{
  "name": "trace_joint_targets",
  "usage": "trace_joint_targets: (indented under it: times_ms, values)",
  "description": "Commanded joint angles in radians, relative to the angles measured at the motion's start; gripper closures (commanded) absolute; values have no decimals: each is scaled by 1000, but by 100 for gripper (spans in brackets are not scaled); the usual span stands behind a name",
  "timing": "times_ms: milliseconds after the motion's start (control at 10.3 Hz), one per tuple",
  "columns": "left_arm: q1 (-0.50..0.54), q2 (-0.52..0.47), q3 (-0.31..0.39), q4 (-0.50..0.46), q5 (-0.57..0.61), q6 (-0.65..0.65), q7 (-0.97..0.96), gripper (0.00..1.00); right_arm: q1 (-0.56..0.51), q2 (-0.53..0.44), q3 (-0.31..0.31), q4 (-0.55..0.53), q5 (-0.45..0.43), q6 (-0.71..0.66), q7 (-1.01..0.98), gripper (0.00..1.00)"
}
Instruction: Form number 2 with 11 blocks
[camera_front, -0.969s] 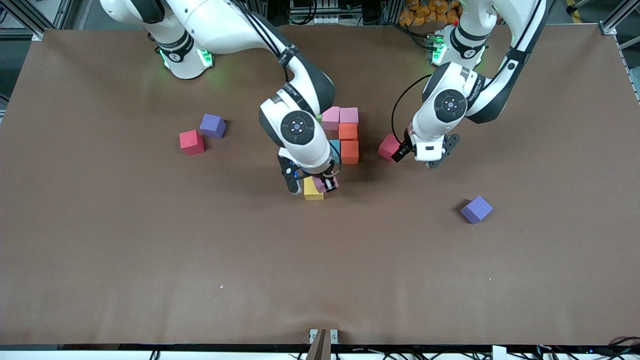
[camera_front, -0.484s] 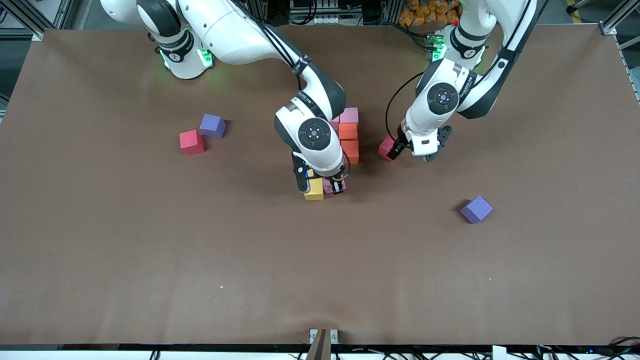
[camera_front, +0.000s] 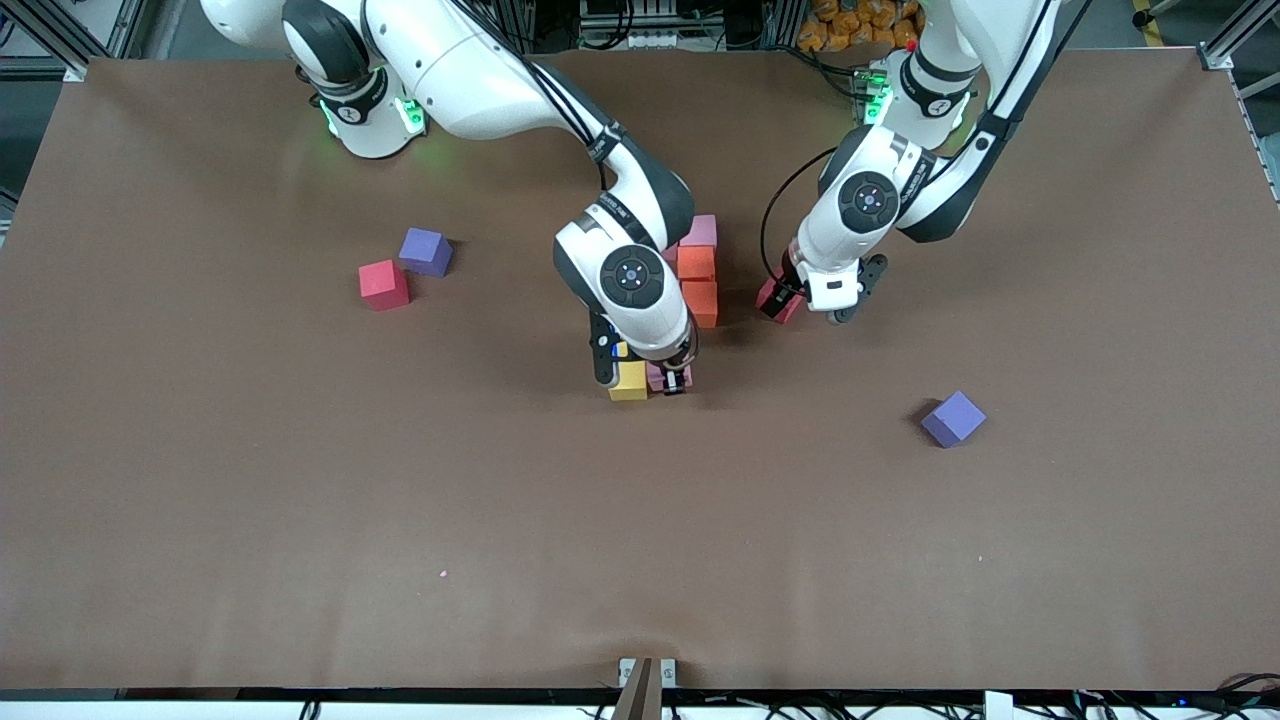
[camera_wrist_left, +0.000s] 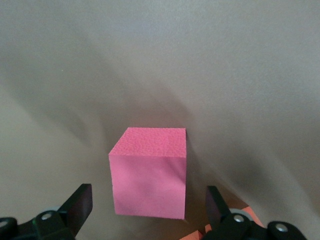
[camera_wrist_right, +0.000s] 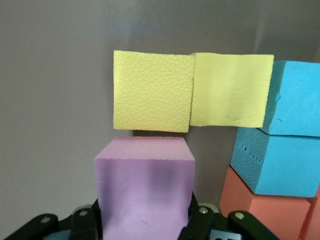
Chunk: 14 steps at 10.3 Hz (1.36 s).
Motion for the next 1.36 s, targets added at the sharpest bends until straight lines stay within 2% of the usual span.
trace_joint_targets:
  times_ms: [0,1065,1259]
  values:
    - [5,22,-3,6,38,17,-2,0,2,41,-5,43,11,4,38,48]
    - [13,107,7,61,93,23,9,0,2,78,-6,45,10,52,75,48]
    - [13,107,7,61,105,21,9,3,2,84,-6,45,10,53,77,48]
